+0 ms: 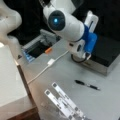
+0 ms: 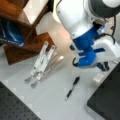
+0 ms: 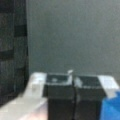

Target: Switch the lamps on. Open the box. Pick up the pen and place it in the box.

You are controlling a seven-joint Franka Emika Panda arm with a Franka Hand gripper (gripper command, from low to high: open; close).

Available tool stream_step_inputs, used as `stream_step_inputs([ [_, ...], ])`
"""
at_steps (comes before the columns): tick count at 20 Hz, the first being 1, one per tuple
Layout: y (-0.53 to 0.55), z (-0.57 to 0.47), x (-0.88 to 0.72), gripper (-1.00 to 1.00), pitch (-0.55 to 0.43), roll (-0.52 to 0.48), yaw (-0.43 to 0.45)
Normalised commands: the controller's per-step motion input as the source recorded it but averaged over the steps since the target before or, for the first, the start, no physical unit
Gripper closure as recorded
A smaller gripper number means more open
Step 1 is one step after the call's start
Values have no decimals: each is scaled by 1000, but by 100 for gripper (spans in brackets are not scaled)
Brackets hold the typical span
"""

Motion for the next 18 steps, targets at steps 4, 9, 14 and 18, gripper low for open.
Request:
stream_step_inputs([
  [4,-205,187,252,-100,154,-114,187],
  [9,-190,161,269,-100,158,-83,206],
  [14,-202,144,259,-100,165,-51,225],
  [18,-250,65,241,-100,139,-33,254],
])
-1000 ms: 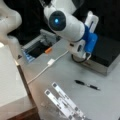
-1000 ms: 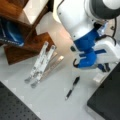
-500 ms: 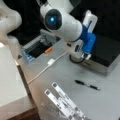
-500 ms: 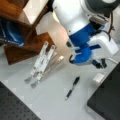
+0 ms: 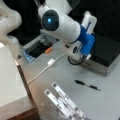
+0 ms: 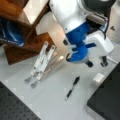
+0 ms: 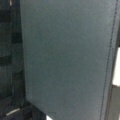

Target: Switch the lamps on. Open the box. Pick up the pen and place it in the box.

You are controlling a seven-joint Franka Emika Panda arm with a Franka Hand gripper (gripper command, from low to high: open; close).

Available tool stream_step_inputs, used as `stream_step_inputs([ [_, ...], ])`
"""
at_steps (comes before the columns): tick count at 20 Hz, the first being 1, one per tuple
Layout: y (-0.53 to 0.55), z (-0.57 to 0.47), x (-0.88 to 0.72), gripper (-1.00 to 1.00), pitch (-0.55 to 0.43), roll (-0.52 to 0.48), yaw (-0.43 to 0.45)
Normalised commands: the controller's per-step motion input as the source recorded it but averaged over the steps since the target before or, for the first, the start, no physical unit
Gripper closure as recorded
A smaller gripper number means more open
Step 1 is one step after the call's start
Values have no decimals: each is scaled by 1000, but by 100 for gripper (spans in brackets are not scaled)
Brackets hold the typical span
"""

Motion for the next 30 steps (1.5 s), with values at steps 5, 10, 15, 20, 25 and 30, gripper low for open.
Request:
stream_step_inputs([
  [5,-308,-147,203,-100,93,-22,284],
  [10,-322,-366,107,-100,45,-25,293],
  [15,-234,-373,-36,-100,-2,13,242],
  [20,-79,-276,-127,-100,-35,68,163],
  [25,31,-217,-176,-100,-54,115,74],
  [30,66,-225,-193,-100,-94,139,-1],
])
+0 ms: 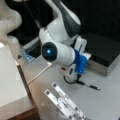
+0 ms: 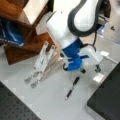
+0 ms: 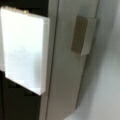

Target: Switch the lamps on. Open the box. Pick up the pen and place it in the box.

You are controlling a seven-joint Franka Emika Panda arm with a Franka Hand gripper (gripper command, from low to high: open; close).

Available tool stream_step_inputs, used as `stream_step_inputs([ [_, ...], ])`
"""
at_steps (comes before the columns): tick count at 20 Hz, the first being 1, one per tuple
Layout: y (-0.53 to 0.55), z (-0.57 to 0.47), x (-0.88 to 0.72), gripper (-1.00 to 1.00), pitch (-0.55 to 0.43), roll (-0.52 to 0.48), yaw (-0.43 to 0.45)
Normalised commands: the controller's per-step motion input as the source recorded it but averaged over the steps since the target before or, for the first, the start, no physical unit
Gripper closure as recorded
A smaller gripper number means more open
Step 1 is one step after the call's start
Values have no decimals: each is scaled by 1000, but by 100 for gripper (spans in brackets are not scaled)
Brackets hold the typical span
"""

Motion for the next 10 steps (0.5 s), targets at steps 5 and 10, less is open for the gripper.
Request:
stream_step_inputs([
  [5,97,-218,-149,-100,-119,171,-61],
  [10,147,-118,-78,-100,-101,157,-85],
])
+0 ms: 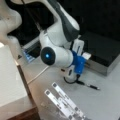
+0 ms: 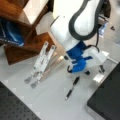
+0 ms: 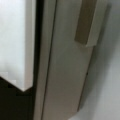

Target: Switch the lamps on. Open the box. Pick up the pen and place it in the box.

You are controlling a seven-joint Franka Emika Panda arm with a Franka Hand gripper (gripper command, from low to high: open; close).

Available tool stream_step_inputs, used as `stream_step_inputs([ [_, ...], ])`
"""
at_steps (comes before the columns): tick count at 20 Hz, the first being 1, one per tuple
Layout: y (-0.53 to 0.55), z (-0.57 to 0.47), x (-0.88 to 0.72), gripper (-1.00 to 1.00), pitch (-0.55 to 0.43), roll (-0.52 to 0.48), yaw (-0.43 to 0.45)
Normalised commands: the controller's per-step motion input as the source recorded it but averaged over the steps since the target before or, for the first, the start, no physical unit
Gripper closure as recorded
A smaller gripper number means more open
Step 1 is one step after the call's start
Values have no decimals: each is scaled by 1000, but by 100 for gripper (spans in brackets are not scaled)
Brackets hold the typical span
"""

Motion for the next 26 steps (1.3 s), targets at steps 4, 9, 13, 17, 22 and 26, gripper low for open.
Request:
stream_step_inputs([
  [4,160,-13,-53,-100,-85,144,-82],
  [9,144,49,-6,-100,-62,131,-76],
  [13,137,84,44,-100,-34,120,-73],
  [17,113,57,54,-100,-21,106,-74],
  [22,84,38,67,-100,-26,85,-82],
  [26,83,40,85,100,-14,68,-80],
])
